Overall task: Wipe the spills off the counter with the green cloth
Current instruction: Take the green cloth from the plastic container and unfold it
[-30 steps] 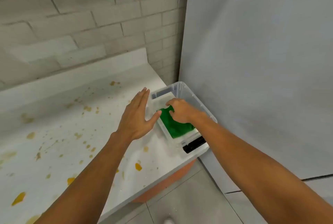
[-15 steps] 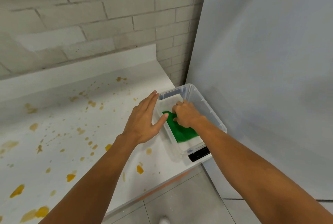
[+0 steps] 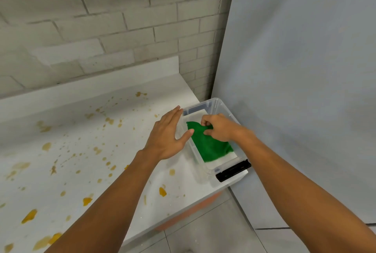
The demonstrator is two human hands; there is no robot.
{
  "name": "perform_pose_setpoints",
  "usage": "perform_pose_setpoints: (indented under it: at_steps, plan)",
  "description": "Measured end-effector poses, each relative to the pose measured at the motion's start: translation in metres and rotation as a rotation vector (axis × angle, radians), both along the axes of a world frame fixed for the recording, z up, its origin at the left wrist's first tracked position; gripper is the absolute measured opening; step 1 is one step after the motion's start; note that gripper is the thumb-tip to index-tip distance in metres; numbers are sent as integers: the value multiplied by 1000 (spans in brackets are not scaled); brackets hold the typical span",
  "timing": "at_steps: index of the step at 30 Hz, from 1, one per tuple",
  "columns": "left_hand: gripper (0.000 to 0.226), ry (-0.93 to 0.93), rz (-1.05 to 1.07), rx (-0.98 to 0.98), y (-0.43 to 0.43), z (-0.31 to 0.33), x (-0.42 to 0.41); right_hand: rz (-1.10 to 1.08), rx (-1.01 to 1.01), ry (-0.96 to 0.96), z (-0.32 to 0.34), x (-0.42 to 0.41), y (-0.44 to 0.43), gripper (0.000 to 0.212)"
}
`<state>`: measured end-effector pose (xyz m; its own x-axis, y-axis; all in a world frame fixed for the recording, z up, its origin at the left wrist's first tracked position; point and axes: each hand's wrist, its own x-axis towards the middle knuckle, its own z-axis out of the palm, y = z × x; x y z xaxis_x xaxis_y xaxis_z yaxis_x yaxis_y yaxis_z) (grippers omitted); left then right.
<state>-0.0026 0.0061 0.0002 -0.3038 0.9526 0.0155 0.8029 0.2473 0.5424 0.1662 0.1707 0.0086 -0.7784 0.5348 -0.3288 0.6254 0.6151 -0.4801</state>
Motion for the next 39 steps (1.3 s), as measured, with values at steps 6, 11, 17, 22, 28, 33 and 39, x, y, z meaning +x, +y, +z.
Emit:
perform_pose_setpoints:
  at_steps: [6, 11, 17, 22, 28, 33, 39]
  plan:
    - [64, -51, -34, 152, 4, 35, 9, 17, 24, 127, 51, 18, -11, 27]
    - [56, -182, -72, 250, 6, 78, 6, 22, 67, 307, 105, 22, -29, 20]
    - [7, -347, -12, 347, -17, 130, -23, 34, 175, 534, 150, -10, -54, 10]
    - [15, -497, 89, 454, -47, 159, -66, -8, 178, 745, 150, -69, -80, 14]
    - [15, -630, 200, 495, -71, 148, -120, -78, 194, 832, 130, -133, -110, 17]
    - [10, -706, 256, 455, -81, 108, -152, -126, 169, 781, 94, -168, -126, 18]
    - [13, -821, 327, 336, -67, 45, -151, -195, 164, 616, 41, -173, -123, 19]
